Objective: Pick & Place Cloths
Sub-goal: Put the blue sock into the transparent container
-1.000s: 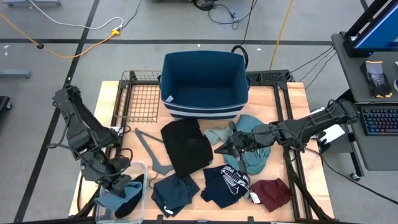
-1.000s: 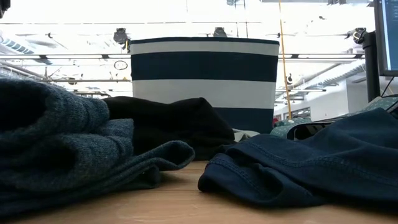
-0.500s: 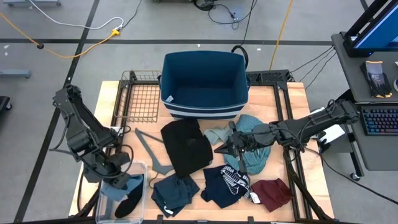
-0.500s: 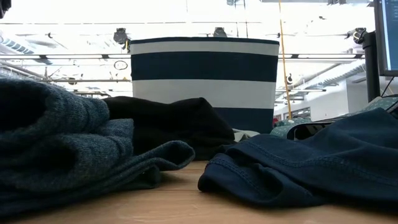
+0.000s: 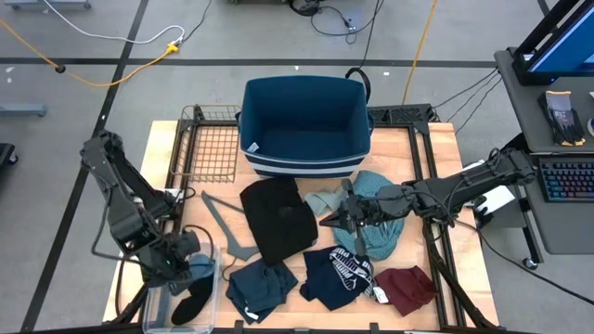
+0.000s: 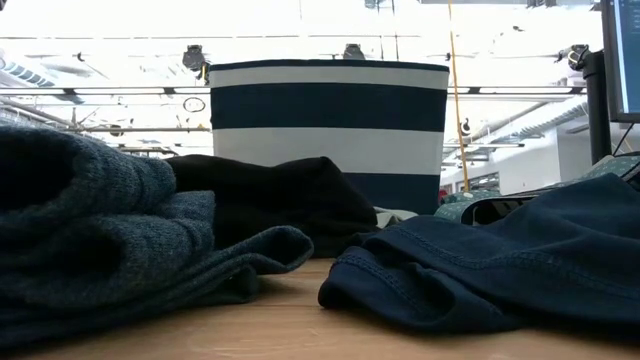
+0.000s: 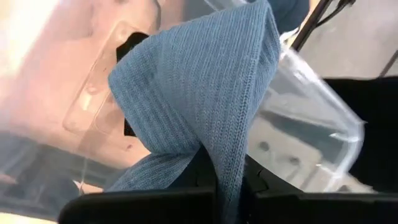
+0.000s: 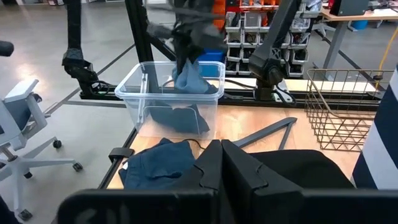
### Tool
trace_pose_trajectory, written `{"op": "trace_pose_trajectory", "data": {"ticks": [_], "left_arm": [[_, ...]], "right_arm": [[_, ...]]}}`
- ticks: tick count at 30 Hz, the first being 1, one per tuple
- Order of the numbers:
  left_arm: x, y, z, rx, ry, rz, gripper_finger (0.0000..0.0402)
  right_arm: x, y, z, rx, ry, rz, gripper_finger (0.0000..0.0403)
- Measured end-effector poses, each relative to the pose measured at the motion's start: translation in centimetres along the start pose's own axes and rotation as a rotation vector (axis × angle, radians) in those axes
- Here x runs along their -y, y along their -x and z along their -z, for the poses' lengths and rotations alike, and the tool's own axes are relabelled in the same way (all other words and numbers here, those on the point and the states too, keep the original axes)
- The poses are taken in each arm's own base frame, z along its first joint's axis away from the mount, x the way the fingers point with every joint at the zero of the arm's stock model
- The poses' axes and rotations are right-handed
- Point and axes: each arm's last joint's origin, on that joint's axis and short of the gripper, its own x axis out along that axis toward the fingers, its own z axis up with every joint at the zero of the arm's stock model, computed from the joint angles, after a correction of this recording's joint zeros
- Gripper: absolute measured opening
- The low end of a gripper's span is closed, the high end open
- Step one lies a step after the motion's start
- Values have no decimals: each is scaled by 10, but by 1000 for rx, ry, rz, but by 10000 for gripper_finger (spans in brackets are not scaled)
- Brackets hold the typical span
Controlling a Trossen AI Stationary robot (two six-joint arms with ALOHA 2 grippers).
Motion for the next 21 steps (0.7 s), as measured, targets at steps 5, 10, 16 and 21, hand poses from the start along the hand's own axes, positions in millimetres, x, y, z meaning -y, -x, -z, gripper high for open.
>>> {"op": "trace_pose_trajectory", "data": {"ticks": [5, 10, 16, 21], "left_arm": [[6, -19, 3, -51, -75, -73, 4], [8, -37, 8, -83, -133, -162, 4], [8, -53, 12, -104, -196, -249, 14], [9, -60, 12, -108, -221, -273, 17]], "right_arm": [[3, 0, 0, 1, -7, 7, 0], [3, 0, 0, 0, -10, 6, 0], [3, 0, 0, 1, -12, 5, 0], [3, 0, 0, 1, -40, 5, 0]]}}
